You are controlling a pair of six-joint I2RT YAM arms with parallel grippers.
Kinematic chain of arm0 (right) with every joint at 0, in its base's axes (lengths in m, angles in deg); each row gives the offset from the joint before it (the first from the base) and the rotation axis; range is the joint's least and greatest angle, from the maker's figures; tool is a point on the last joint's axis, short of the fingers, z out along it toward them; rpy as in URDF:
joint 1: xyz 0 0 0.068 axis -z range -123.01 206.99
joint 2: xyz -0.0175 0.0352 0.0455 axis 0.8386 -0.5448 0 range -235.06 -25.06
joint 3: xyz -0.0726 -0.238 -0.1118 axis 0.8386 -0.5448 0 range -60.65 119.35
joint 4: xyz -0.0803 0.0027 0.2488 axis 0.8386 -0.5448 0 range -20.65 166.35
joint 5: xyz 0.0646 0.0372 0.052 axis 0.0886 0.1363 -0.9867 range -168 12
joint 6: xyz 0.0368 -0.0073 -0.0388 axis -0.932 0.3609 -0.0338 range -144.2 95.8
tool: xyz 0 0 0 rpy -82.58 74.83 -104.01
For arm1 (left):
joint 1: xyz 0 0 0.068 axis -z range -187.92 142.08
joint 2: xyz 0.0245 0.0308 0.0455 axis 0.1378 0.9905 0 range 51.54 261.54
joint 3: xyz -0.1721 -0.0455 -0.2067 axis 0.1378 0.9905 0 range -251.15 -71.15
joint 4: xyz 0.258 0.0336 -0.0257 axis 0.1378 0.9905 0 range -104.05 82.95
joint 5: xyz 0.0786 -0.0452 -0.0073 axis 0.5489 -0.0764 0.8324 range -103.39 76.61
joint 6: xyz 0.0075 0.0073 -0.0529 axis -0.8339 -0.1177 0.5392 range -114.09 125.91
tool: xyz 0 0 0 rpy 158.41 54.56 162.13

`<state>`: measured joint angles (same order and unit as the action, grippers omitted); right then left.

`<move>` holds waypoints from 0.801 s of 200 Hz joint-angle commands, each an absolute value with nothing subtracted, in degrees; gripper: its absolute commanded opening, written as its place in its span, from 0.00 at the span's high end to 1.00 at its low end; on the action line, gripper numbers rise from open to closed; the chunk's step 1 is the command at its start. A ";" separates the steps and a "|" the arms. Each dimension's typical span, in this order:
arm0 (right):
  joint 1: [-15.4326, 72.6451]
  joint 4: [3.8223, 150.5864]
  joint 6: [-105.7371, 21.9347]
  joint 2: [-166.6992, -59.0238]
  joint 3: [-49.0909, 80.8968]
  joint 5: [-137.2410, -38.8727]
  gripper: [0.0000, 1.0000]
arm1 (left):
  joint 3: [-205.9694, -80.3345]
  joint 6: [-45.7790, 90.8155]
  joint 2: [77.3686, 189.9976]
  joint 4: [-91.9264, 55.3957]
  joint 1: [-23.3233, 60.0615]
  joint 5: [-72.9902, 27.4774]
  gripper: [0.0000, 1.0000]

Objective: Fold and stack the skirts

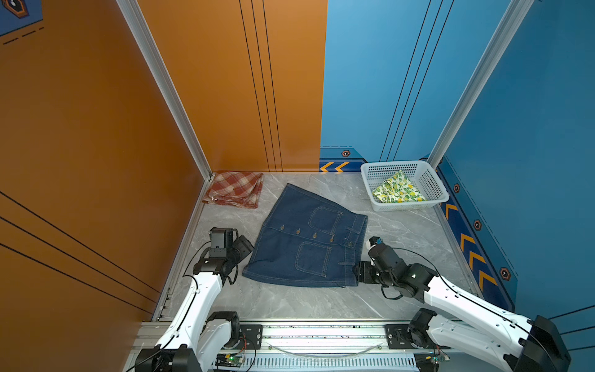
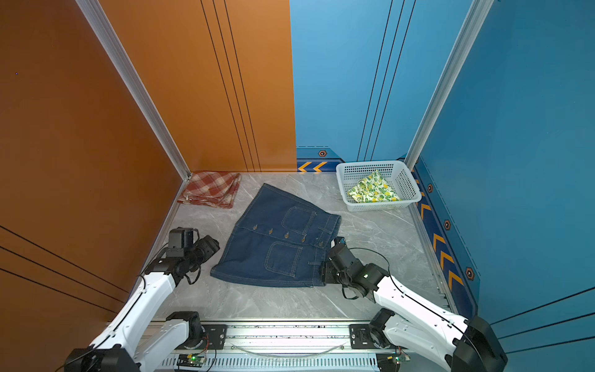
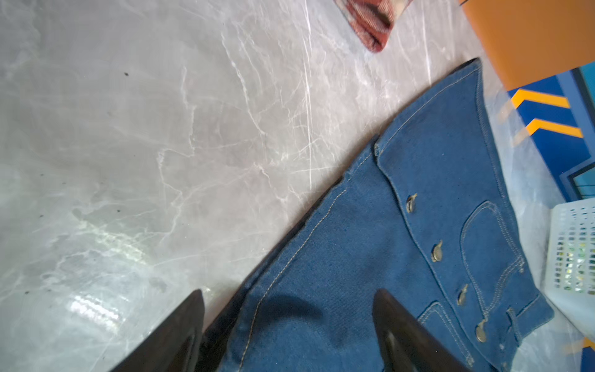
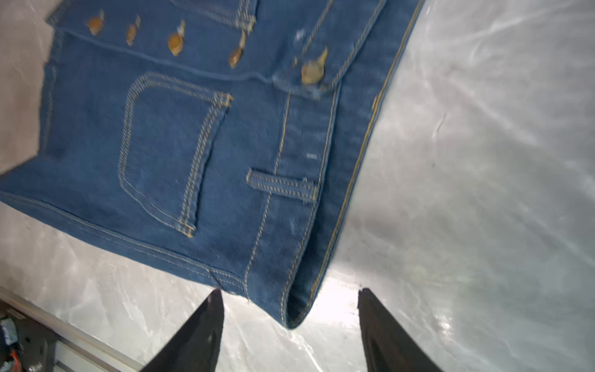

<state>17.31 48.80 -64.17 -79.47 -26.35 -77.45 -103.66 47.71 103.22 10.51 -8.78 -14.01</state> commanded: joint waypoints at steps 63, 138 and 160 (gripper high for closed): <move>31.14 57.59 -56.11 -101.29 -7.94 -78.69 0.34 | -134.14 33.92 131.53 12.31 7.24 -6.15 0.04; 34.31 62.46 -55.31 -116.54 2.71 -82.25 0.35 | -148.08 29.19 155.77 13.63 16.49 -10.98 0.06; 35.73 62.70 -55.03 -116.04 2.89 -83.02 0.35 | -147.37 27.85 157.97 13.18 20.06 -8.96 0.07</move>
<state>34.23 61.24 -55.91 -116.56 1.13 -81.32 -147.51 30.71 156.57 11.56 16.57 -9.92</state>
